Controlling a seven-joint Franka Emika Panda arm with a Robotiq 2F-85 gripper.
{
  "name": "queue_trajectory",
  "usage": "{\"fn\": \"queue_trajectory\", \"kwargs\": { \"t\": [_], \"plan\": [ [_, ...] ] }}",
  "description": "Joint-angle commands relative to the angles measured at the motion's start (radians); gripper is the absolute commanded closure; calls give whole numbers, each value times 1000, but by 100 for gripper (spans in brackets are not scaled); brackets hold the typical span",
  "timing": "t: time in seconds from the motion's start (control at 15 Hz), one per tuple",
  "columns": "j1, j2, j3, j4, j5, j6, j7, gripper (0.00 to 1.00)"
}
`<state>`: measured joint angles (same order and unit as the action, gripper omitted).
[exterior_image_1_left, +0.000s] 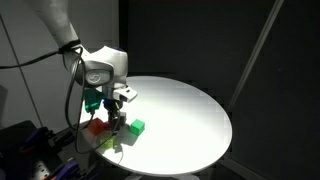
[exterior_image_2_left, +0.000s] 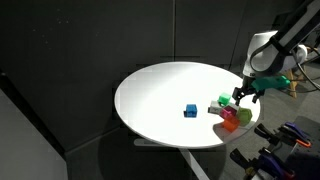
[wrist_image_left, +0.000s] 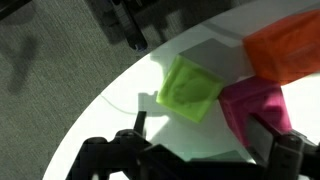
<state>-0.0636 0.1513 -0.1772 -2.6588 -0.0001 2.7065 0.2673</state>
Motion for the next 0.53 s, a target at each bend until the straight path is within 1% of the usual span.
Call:
{"fn": "queue_trajectory", "kwargs": {
  "t": [0.0, 0.47],
  "plan": [
    [2, -39, 24, 1, -5, -40, -20, 0],
    [5, -37, 67, 6, 10, 1, -50, 0]
  ]
}}
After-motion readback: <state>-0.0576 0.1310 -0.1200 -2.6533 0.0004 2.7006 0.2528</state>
